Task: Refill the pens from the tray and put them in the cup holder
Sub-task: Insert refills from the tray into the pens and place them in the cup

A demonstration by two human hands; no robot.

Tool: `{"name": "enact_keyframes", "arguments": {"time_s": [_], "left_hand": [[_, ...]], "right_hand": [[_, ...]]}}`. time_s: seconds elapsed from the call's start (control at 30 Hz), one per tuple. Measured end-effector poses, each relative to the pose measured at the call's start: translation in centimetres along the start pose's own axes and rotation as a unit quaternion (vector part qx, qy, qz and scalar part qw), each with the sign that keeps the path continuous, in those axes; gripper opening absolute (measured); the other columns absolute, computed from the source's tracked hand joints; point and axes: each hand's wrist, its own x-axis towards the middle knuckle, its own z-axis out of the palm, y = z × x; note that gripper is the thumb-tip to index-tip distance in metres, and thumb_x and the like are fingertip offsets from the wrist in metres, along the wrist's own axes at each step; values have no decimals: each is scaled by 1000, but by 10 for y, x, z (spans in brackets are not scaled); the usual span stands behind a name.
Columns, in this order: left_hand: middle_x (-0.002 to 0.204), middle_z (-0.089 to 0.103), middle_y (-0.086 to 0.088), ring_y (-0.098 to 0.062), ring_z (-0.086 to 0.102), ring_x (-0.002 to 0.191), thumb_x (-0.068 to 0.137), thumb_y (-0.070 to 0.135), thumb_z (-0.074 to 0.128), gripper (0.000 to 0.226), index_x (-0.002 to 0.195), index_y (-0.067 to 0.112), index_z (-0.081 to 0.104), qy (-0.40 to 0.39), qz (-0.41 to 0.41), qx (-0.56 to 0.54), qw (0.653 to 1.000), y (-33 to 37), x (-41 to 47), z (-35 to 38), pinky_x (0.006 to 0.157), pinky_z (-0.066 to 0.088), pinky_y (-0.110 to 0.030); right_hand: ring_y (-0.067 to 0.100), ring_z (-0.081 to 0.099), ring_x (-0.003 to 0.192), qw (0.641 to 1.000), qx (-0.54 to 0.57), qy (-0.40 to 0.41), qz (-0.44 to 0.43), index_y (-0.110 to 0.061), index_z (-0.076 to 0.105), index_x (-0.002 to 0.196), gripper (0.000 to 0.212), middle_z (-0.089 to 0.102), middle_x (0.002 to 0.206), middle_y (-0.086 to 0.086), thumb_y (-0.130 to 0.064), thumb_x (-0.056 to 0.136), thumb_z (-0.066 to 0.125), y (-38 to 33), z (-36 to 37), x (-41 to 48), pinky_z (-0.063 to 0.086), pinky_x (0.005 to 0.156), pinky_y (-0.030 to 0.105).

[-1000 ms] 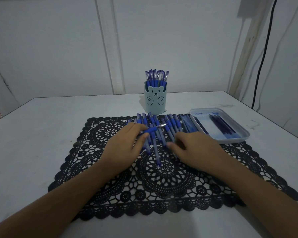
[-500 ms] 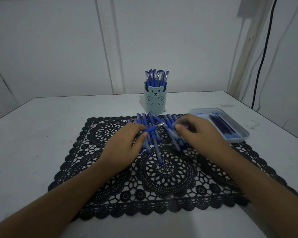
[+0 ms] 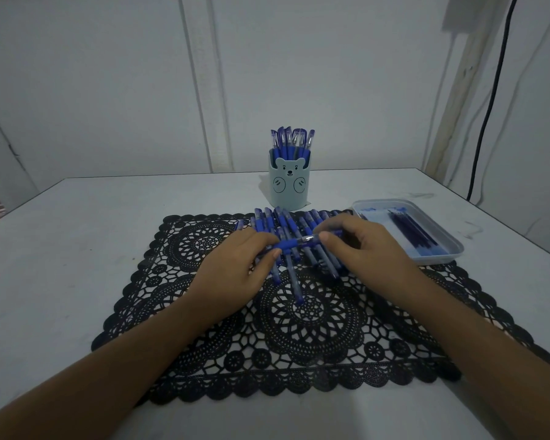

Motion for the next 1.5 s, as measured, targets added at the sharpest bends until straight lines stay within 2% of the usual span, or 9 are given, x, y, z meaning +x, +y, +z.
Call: {"name": "enact_keyframes", "arguments": {"time_s": [0.2,0.33,0.57,0.83,1.0,1.13,1.23,1.37,1.5], "left_hand": [[80,46,15,0,38,76,91,38,36,35,101,16,61,1,6,-2,1000,1,0,0,74,31,-5],[80,47,14,1,36,75,91,36,38,33,101,15,61,6,15,-3,1000,2,-1,0,75,30,-5],[77,58,2,-7,42,73,92,29,39,31,102,10,61,-20,68,-1,997,6,-4,-2,67,37,-26],[75,46,10,-1,35,70,92,26,37,29,96,8,60,-28,83,-16,996,5,-6,-3,66,31,-17],[75,45,11,0,33,69,93,27,35,29,93,10,59,-37,84,-28,995,5,-7,-3,69,28,-12],[73,46,10,-3,33,67,92,26,37,27,93,11,59,-15,89,5,996,9,-3,-4,64,28,-21],[79,56,2,-10,42,71,92,24,39,28,103,9,61,8,119,84,989,12,0,-4,66,31,-25],[91,63,-4,-20,55,78,93,19,42,26,103,7,63,37,163,163,972,13,2,-3,70,37,-31],[91,63,-6,-21,57,77,92,21,42,28,104,5,63,33,157,173,972,13,7,-4,71,38,-30]], "right_hand": [[-4,45,48,998,-5,53,15,-19,63,90,12,50,58,-8,-21,91,52,3,-1,1,35,49,8],[-2,44,49,1000,-12,5,11,-27,61,87,10,52,59,-5,-25,91,52,2,1,0,35,49,10],[-11,51,59,998,-9,-62,-16,-29,60,90,8,54,61,-37,-25,91,54,-2,6,-3,37,58,5],[-3,57,64,994,46,-82,-52,-35,59,86,15,59,67,-30,-20,88,57,-3,7,-8,44,64,9],[8,59,71,993,28,-81,-76,-39,58,87,18,63,75,-16,-21,88,57,-5,8,-10,49,68,20],[9,59,71,995,11,-53,-79,-41,57,88,19,63,78,-15,-21,89,56,-2,9,-8,50,70,23],[9,60,71,995,7,-37,-97,-37,55,91,18,63,78,-13,-19,89,57,0,14,-7,48,66,16],[20,60,70,995,25,-10,-95,-38,44,94,21,64,79,5,-23,87,57,3,21,-7,50,67,29],[4,60,84,995,47,34,-82,-31,45,108,17,62,89,-8,-27,92,49,13,21,-3,48,73,14]]}}
